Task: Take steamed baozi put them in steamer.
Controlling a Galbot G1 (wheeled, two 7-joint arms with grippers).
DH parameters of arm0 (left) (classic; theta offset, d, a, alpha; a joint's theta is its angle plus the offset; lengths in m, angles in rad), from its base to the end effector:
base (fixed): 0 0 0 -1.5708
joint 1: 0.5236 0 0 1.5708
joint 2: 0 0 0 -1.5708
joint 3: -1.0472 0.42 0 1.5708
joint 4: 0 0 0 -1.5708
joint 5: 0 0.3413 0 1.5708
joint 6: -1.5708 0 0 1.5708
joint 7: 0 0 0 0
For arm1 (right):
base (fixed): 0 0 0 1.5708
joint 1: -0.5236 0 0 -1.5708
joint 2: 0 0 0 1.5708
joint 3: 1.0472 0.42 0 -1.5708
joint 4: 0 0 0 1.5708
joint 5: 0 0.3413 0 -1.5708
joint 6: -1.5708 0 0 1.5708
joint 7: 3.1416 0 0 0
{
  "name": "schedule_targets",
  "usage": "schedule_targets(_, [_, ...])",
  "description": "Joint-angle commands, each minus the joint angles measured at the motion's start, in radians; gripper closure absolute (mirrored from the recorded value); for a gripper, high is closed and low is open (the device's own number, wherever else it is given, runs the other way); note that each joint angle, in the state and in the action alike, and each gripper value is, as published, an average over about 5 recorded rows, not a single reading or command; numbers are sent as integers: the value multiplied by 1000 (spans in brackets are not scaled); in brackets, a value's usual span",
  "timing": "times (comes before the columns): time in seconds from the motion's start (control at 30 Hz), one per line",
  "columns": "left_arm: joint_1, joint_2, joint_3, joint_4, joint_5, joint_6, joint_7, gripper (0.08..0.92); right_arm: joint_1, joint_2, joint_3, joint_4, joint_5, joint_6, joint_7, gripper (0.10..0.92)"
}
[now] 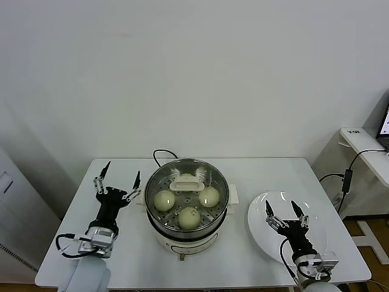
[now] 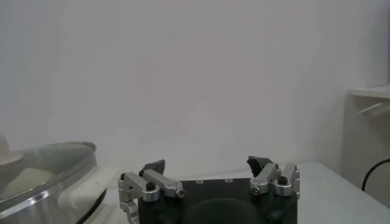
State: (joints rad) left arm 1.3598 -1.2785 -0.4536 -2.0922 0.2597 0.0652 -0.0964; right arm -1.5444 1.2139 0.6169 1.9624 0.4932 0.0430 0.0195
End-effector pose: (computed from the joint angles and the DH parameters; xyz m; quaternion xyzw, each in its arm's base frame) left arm 0.2055 0.0522 -0.3243 0.0226 0.9654 0.2438 0.0894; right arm 0.1515 -0.1288 -0.3794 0.0120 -0.9973 -0.0656 0.0300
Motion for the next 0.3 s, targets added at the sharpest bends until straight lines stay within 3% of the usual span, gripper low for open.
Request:
schedule_targets(0.03, [92,-15,-100,73,-218,-158,30,177,12,15,2,-9,-4,-2,-20,203])
schedule_targets(0.3, [100,-15,-120,106,-263,-193,70,177,7,25,2,-12,-16,-3,-24,203])
